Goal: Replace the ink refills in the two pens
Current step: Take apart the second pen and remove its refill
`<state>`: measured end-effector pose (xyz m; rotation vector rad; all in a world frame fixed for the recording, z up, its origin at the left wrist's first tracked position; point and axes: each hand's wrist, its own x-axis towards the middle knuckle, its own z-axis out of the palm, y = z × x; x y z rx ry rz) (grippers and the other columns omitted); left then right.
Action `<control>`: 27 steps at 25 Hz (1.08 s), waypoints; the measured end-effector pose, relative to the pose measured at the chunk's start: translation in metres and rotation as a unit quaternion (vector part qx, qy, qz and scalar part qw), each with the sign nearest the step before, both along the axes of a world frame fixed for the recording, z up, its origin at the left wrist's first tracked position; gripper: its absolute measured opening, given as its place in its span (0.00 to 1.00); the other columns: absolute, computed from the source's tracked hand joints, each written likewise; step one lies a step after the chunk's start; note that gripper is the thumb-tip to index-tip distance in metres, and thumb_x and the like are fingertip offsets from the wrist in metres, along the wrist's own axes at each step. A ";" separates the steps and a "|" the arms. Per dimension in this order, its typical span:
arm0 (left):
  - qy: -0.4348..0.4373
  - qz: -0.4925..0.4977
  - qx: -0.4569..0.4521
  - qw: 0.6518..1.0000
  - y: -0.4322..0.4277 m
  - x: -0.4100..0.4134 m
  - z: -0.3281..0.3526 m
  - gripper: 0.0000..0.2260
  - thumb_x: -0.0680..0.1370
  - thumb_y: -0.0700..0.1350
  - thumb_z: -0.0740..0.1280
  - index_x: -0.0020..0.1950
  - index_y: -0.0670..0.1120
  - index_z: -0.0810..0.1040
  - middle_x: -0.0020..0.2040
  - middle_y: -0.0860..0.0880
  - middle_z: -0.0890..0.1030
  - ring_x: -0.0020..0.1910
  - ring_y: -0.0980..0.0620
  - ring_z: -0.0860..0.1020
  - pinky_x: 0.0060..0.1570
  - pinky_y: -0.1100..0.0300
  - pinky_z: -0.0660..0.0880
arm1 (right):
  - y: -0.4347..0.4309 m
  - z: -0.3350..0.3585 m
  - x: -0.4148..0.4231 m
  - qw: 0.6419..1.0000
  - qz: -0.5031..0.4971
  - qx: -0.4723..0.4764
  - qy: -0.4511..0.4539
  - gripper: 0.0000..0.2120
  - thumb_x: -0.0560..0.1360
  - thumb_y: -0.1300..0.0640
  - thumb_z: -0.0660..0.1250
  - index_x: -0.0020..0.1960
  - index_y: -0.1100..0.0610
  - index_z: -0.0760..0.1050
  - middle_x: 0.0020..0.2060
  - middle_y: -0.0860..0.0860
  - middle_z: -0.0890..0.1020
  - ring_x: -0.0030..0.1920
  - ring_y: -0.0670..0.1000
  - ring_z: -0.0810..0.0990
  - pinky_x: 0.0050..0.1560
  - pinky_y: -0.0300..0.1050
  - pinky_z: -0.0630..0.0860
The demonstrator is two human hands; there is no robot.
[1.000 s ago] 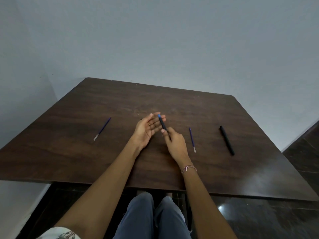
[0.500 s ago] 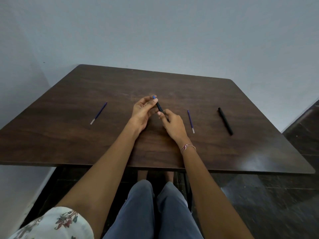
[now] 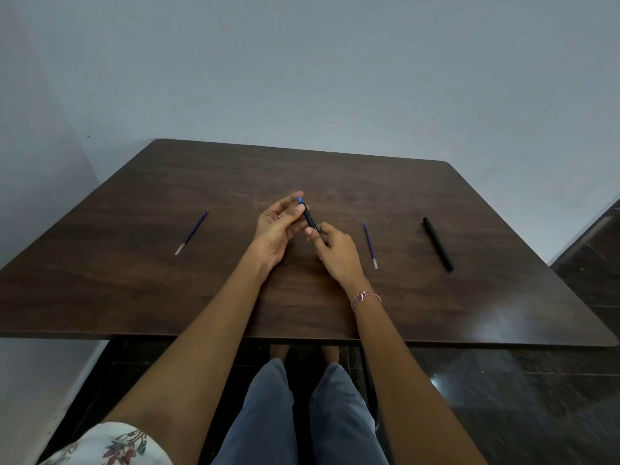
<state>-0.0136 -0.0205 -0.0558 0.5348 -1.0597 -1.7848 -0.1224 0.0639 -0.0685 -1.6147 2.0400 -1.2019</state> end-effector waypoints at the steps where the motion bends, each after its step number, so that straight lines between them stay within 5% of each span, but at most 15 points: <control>1: -0.006 0.006 -0.002 1.000 -0.001 -0.001 0.000 0.10 0.76 0.34 0.66 0.55 0.44 0.79 0.41 0.51 0.82 0.38 0.58 0.80 0.38 0.65 0.78 | 0.000 0.000 0.000 1.000 0.002 0.000 0.005 0.15 0.79 0.43 0.59 0.37 0.49 0.67 0.31 0.55 0.79 0.35 0.55 0.79 0.41 0.54 0.76; 8: -0.003 -0.028 0.000 1.000 -0.003 0.002 -0.001 0.10 0.79 0.34 0.60 0.56 0.40 0.79 0.47 0.47 0.85 0.48 0.52 0.83 0.45 0.61 0.80 | -0.001 0.000 -0.001 1.000 0.000 -0.001 -0.015 0.14 0.79 0.44 0.59 0.40 0.51 0.71 0.33 0.55 0.80 0.37 0.55 0.81 0.44 0.57 0.78; 15: -0.012 0.036 0.003 0.999 -0.002 -0.001 0.000 0.06 0.75 0.34 0.67 0.44 0.45 0.77 0.33 0.53 0.83 0.34 0.58 0.81 0.37 0.66 0.79 | -0.001 0.000 -0.002 1.000 0.019 -0.009 -0.014 0.14 0.78 0.42 0.59 0.41 0.49 0.71 0.28 0.51 0.76 0.32 0.52 0.75 0.42 0.56 0.78; 18: 0.011 0.012 0.007 1.000 -0.002 -0.001 -0.001 0.04 0.78 0.38 0.65 0.48 0.44 0.79 0.39 0.50 0.84 0.41 0.55 0.82 0.39 0.64 0.79 | -0.001 -0.001 -0.003 1.000 0.018 -0.010 -0.012 0.14 0.78 0.42 0.60 0.41 0.50 0.72 0.26 0.48 0.74 0.30 0.50 0.74 0.39 0.52 0.75; 21: 0.021 -0.050 0.009 0.998 -0.006 0.003 -0.001 0.13 0.80 0.37 0.56 0.57 0.42 0.79 0.51 0.44 0.84 0.53 0.49 0.82 0.45 0.62 0.79 | 0.000 -0.001 -0.003 1.000 0.015 -0.014 -0.021 0.13 0.78 0.43 0.61 0.40 0.49 0.72 0.25 0.47 0.73 0.29 0.48 0.72 0.38 0.50 0.74; 27: 0.001 -0.036 0.001 0.999 -0.003 0.002 -0.001 0.13 0.78 0.32 0.59 0.53 0.42 0.81 0.46 0.43 0.85 0.47 0.48 0.84 0.41 0.61 0.80 | -0.001 -0.003 -0.002 0.999 0.017 -0.011 -0.030 0.12 0.79 0.42 0.59 0.41 0.48 0.72 0.27 0.49 0.74 0.29 0.49 0.72 0.40 0.54 0.75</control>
